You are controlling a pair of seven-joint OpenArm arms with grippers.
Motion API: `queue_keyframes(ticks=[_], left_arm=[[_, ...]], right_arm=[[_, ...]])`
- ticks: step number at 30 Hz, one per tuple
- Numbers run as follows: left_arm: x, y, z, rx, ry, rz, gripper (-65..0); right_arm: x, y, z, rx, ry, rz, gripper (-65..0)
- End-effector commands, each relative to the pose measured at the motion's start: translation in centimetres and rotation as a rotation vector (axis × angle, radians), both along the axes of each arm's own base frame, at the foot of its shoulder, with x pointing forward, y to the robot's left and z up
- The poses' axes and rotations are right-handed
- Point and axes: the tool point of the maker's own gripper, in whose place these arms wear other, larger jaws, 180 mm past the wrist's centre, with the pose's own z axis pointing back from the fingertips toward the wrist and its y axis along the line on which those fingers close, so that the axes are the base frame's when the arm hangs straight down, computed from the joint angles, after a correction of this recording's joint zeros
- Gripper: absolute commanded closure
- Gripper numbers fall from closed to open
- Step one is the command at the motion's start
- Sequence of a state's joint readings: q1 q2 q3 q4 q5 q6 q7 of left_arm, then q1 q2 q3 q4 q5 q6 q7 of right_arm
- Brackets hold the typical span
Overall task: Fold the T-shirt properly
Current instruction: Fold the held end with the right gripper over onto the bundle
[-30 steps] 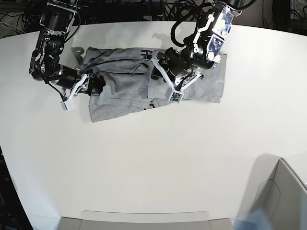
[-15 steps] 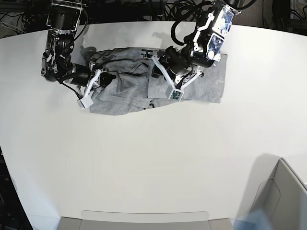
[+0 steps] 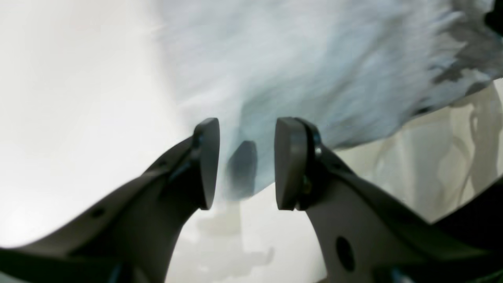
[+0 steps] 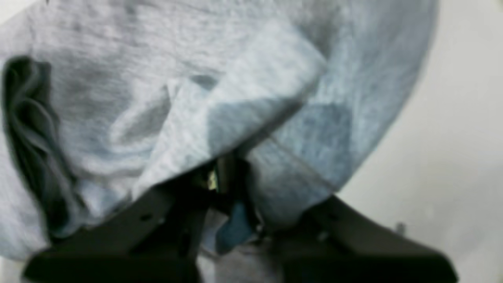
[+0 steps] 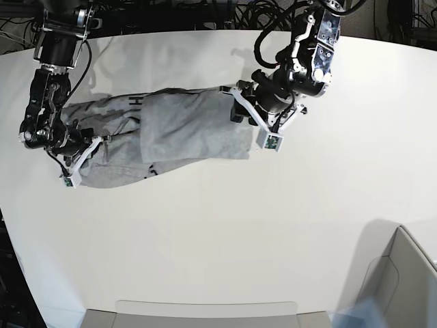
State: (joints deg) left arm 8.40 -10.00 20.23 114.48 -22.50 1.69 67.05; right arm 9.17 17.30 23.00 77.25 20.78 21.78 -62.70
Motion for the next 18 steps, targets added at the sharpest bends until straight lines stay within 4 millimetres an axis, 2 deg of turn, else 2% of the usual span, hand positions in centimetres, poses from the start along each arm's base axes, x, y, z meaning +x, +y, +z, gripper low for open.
queue_keyframes(ticks=[1,3,6,8,13,18], left_arm=[[-0.1,0.7,0.2,-0.008,-0.006,0.027,-22.6],[-0.2,1.7,-0.1,0.001,0.003,0.054,-22.6],[-1.2,3.7,-1.1,0.039,0.034,0.079,-22.6],[-1.5,5.1,-1.5,0.066,0.044,0.096,-22.6],[-2.3,7.6,-2.3,0.112,0.07,0.135,-22.6],[-3.3,10.0,-2.9,0.148,0.096,0.183,-22.6]], right_arm=[[1.4,-1.0,2.3,-0.054,-0.068,-0.003,0.0],[1.9,-1.4,4.1,-0.146,-0.114,0.008,0.0],[1.9,0.7,5.4,-0.25,-0.159,0.066,0.0],[1.8,2.7,6.7,-0.331,-0.202,0.114,0.0],[1.0,8.6,8.0,-0.456,-0.267,0.227,0.0],[0.6,13.2,9.8,-0.598,-0.328,0.295,0.0]])
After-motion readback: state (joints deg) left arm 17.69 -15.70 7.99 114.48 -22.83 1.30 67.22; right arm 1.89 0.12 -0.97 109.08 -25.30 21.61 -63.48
